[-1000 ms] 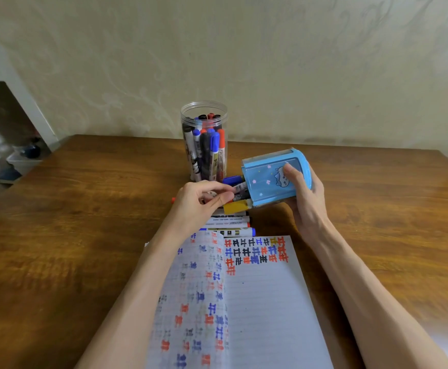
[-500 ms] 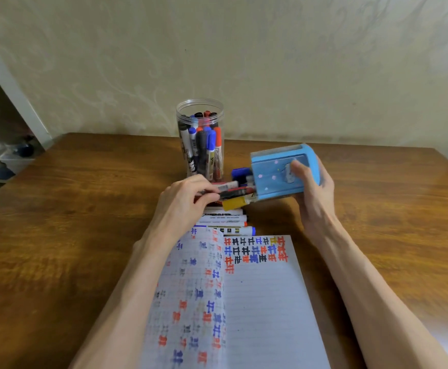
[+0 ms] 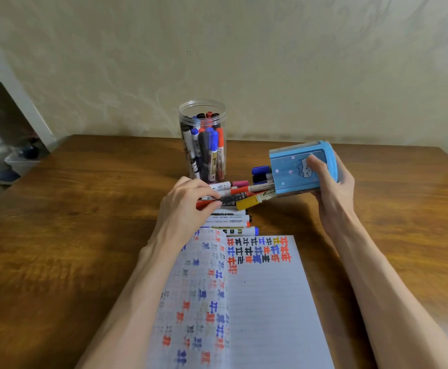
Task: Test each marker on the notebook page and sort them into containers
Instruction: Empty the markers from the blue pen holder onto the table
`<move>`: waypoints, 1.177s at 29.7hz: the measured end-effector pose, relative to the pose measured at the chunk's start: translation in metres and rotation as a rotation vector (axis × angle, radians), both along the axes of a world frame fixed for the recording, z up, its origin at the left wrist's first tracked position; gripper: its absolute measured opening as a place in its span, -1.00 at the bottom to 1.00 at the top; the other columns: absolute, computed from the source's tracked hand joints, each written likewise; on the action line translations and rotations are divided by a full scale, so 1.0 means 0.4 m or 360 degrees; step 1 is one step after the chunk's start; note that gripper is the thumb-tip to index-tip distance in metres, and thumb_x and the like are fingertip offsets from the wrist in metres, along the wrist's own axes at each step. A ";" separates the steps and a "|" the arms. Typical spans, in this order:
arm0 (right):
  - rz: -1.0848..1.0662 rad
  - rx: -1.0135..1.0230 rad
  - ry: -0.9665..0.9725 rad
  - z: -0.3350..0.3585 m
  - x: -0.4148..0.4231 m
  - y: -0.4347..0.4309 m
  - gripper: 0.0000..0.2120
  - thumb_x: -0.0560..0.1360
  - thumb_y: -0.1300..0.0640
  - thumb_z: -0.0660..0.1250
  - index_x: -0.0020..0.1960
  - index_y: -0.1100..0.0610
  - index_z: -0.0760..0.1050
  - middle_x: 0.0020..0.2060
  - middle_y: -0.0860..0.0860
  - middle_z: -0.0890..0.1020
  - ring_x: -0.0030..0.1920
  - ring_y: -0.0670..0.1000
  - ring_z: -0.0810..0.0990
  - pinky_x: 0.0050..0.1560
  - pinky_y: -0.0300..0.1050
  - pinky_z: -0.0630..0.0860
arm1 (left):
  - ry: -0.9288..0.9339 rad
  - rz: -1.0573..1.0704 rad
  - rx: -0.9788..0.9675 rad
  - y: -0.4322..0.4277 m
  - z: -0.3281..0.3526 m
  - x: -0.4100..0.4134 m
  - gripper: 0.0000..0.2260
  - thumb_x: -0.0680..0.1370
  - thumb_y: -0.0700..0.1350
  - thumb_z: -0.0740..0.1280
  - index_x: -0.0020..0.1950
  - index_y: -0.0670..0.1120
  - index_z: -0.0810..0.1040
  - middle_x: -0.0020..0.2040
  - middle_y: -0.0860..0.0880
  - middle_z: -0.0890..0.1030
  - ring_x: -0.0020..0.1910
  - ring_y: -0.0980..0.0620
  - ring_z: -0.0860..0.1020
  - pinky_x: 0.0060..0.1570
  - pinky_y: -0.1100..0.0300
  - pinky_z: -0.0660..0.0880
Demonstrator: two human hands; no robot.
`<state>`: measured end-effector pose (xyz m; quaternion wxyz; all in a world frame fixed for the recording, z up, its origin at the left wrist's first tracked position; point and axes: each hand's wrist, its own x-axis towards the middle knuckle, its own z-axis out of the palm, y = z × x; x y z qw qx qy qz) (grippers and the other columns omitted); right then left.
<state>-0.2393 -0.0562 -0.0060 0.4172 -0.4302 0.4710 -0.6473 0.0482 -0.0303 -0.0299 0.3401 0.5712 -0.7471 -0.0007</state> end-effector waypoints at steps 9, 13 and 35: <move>0.0131 -0.0365 0.0709 0.126 0.049 0.009 -0.27 0.43 -0.18 0.60 0.53 -0.12 0.45 0.41 -0.14 0.58 0.35 -0.20 0.57 0.28 -0.08 0.63 | 0.0001 -0.0013 0.0010 -0.014 -0.020 -0.012 -0.48 0.52 0.37 0.31 0.36 0.11 0.57 0.36 0.11 0.54 0.41 0.08 0.40 0.48 -0.11 0.24; 0.0217 -0.0528 0.0798 0.184 0.094 -0.019 -0.27 0.46 -0.11 0.60 0.56 -0.05 0.44 0.38 -0.05 0.61 0.29 -0.12 0.65 0.23 0.01 0.67 | 0.0099 -0.0078 0.0206 0.001 -0.018 -0.016 -0.36 0.49 0.38 0.32 0.53 0.17 0.41 0.46 0.14 0.48 0.45 0.13 0.36 0.51 -0.03 0.18; 0.0018 -0.0190 0.0357 0.140 0.079 -0.061 -0.45 0.50 -0.22 0.49 0.39 0.04 0.60 0.07 -0.07 0.70 0.05 -0.12 0.66 -0.05 -0.24 0.57 | 0.0122 -0.0015 0.0002 -0.016 -0.029 -0.026 -0.77 0.61 -0.09 0.41 0.26 -0.05 0.58 0.13 0.05 0.64 0.08 0.10 0.58 0.04 -0.01 0.60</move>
